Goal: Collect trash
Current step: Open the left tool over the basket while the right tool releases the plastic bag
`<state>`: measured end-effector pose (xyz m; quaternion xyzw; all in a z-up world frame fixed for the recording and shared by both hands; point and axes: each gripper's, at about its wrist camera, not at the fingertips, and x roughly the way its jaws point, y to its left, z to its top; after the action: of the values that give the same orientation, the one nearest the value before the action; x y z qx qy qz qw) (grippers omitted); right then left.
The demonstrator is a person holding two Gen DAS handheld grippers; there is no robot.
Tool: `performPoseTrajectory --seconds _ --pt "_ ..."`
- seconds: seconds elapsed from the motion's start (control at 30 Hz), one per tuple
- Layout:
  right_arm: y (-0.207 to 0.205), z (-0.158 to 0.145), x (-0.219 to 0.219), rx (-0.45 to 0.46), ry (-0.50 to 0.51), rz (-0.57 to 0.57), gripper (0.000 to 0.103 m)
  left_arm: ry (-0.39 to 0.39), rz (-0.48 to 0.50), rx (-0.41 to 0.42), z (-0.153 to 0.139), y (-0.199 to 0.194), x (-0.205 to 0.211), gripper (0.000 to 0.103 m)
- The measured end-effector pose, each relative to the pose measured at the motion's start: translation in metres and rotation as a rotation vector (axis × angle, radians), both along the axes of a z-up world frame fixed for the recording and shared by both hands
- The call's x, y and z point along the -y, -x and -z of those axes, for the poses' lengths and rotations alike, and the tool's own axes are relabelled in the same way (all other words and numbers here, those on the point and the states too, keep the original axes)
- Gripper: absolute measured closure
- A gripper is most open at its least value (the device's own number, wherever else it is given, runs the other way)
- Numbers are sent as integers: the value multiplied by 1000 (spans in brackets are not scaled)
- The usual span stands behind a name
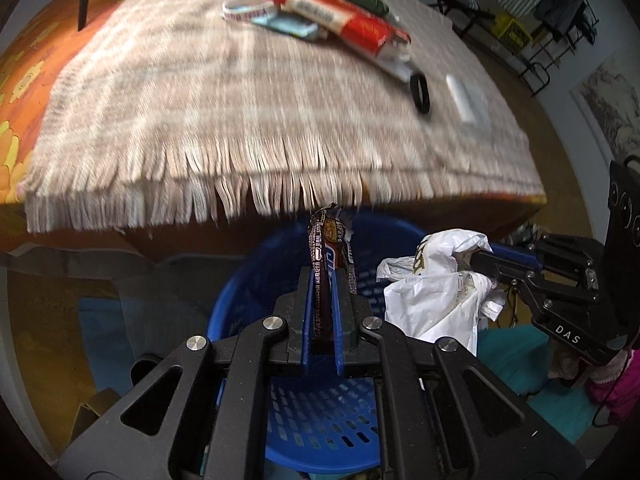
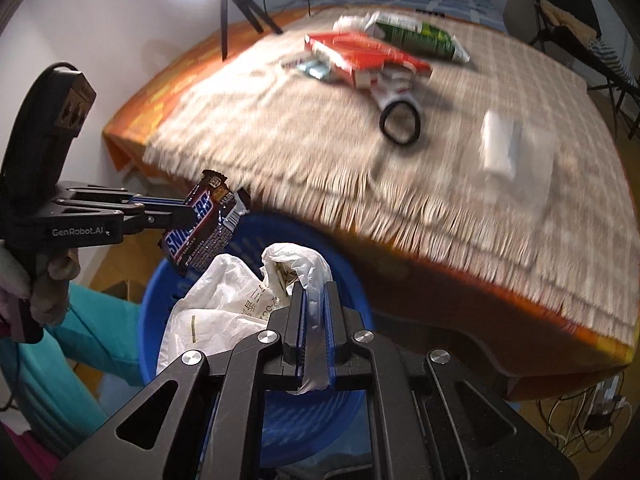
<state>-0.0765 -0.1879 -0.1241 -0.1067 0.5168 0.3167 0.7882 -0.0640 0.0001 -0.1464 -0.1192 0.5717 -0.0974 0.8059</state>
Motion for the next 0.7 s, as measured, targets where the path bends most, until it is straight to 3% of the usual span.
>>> performPoseTrajectory --seconds 0.3,0.4,0.47,0.53,0.63,0.7 --pt "1 14 -3 -37 18 -19 95 -32 32 -56 22 4 13 96" --pt "1 18 -3 -51 19 -23 95 -40 34 -70 28 4 15 78" --pt "2 20 -4 -57 27 -24 94 -50 32 -67 29 4 19 52" --pt "1 23 -7 -63 35 -22 91 -60 31 -57 29 4 20 50" --pt "0 26 -9 -66 38 -15 76 -63 32 -56 29 4 19 49" --pt "0 25 -9 -59 38 -5 61 -63 30 -60 30 4 19 49"
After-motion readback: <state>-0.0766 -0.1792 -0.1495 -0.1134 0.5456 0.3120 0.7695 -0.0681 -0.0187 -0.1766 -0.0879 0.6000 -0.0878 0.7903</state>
